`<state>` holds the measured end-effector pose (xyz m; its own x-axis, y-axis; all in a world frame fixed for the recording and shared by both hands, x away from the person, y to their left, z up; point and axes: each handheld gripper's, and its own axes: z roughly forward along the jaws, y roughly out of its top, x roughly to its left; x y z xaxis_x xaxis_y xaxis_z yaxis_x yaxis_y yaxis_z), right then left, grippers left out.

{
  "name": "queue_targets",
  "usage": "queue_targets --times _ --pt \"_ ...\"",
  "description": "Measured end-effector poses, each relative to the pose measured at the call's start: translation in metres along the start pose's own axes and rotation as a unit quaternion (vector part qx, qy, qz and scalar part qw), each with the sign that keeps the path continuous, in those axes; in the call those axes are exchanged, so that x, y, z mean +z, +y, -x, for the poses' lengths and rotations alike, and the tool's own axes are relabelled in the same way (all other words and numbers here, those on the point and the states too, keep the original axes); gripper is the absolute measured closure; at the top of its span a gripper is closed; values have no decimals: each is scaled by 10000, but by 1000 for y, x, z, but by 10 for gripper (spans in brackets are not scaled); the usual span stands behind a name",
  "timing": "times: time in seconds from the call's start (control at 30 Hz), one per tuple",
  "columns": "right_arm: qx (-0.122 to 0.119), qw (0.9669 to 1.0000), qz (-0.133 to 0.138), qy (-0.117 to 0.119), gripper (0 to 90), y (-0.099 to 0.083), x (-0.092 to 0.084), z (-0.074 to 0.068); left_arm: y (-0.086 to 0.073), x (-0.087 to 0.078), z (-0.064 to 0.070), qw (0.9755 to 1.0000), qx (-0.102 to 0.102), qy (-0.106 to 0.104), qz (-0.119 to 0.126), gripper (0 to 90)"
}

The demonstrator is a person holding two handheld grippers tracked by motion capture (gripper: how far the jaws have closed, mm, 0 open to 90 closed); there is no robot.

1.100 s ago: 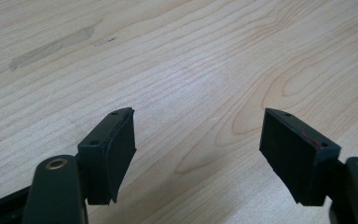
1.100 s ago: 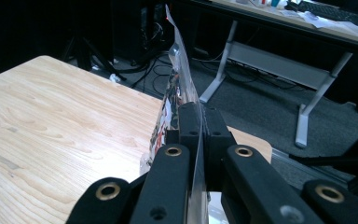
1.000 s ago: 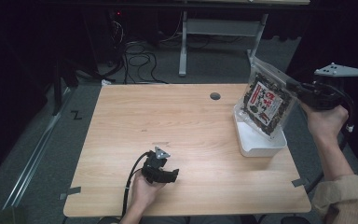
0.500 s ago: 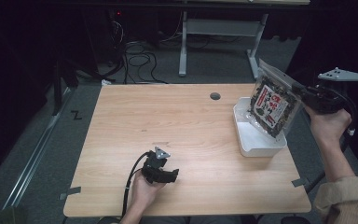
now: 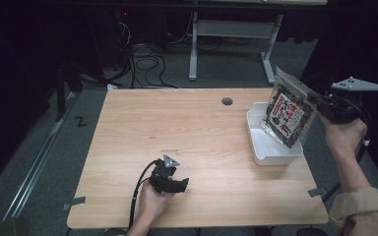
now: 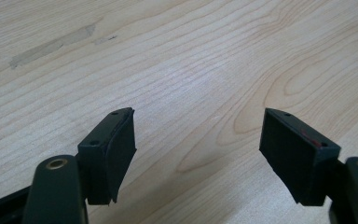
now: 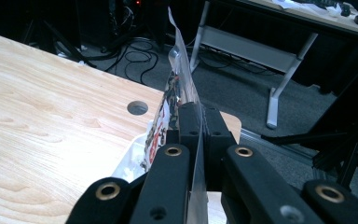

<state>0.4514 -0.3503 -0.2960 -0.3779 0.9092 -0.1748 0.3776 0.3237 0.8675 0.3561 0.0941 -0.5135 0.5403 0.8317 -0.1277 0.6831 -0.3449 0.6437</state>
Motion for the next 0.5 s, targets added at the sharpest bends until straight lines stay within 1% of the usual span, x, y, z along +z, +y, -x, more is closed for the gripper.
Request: queue_targets --times 0.13,0.3,0.33,0.37,0.4,0.5 --pt "49 10000 -16 -8 900 -3 2 0 0 0 0 10000 1 -1 -6 271" --pt "32 10000 -42 -7 900 -10 7 -2 0 0 0 10000 1 0 2 271" --pt "-1 10000 -49 11 900 -11 8 -2 0 0 0 10000 2 4 -12 271" --pt "54 10000 -52 18 899 -13 10 -3 0 0 0 10000 -1 4 -11 271" --pt "17 10000 -64 13 899 -15 11 -3 0 0 0 10000 -6 4 -2 271" --pt "56 10000 -72 24 899 -19 13 -4 0 0 1 10000 -8 3 2 271"
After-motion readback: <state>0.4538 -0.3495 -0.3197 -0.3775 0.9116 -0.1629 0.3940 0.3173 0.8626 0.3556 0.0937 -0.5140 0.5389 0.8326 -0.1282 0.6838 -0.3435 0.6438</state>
